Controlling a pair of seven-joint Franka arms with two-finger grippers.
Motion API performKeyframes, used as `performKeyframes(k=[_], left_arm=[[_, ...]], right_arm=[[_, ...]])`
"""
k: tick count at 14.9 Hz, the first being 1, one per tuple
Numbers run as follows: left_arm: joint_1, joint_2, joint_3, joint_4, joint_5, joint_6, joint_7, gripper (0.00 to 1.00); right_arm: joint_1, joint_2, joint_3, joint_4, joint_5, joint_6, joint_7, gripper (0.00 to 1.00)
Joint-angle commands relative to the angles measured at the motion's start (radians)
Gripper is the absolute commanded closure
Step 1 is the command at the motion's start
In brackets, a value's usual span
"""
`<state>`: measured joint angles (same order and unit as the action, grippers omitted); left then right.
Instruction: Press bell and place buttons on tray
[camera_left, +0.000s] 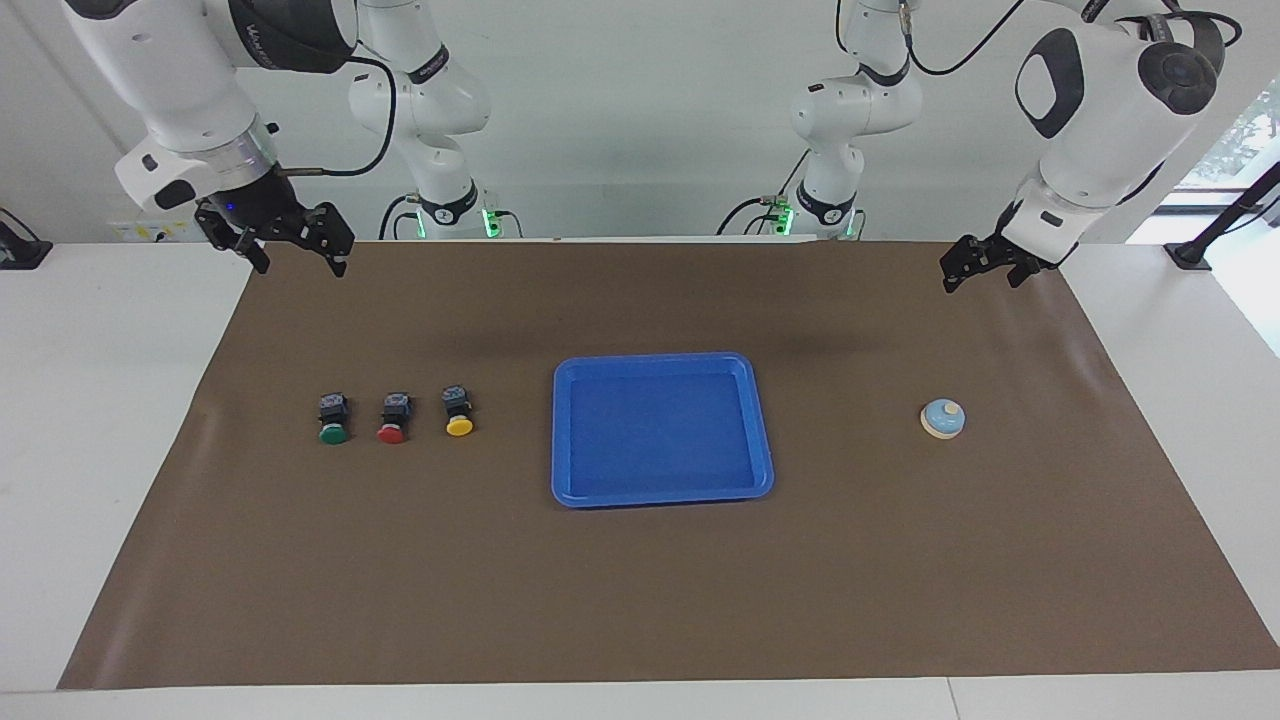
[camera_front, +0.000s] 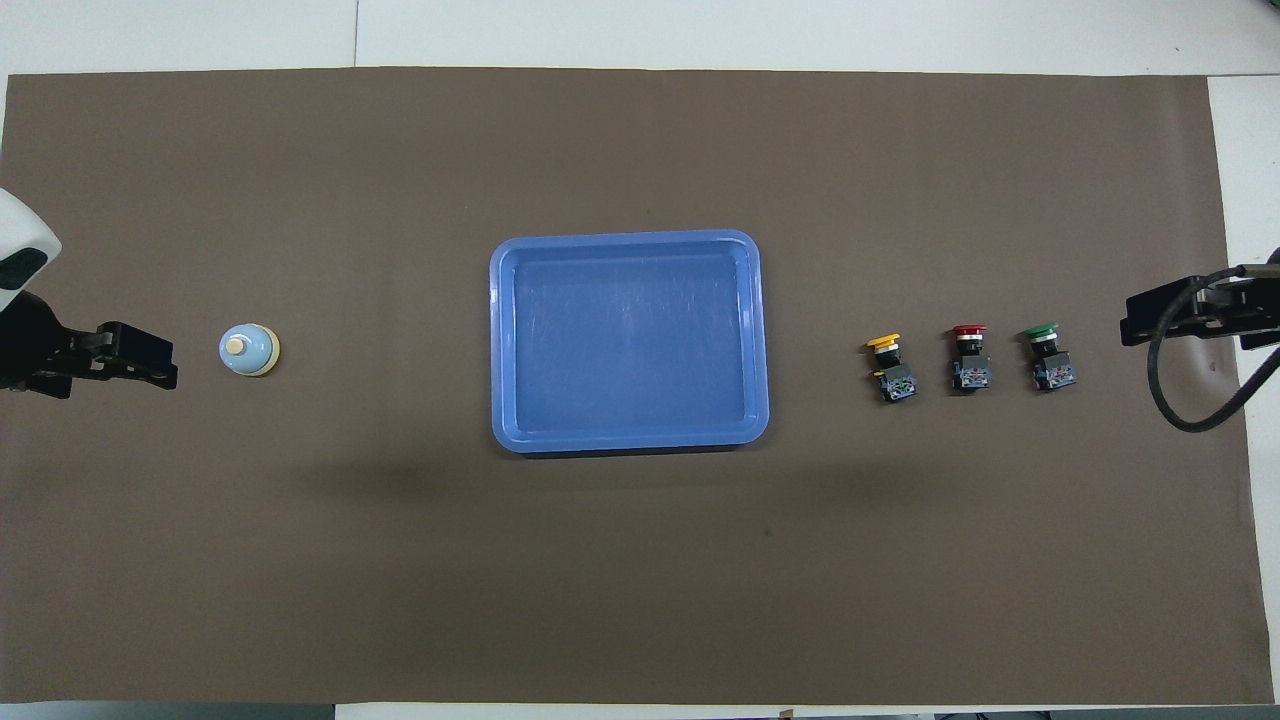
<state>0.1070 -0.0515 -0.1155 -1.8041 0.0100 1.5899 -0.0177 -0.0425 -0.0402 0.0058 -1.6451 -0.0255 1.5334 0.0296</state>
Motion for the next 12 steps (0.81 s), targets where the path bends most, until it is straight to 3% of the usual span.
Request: performKeyframes(k=[1,12], left_arm=[[-0.029,0.012,0.016,0.008,-0.005,-0.008,-0.007,0.00],[-0.035,-0.007,0.019,0.014,0.005,-0.021,-0.005,0.00]], right_arm=[[-0.011,-0.012,0.008,-0.007,0.004,-0.013,-0.019,0.00],[-0.011,-0.012,0.008,-0.007,0.002,-0.013,-0.019,0.00]])
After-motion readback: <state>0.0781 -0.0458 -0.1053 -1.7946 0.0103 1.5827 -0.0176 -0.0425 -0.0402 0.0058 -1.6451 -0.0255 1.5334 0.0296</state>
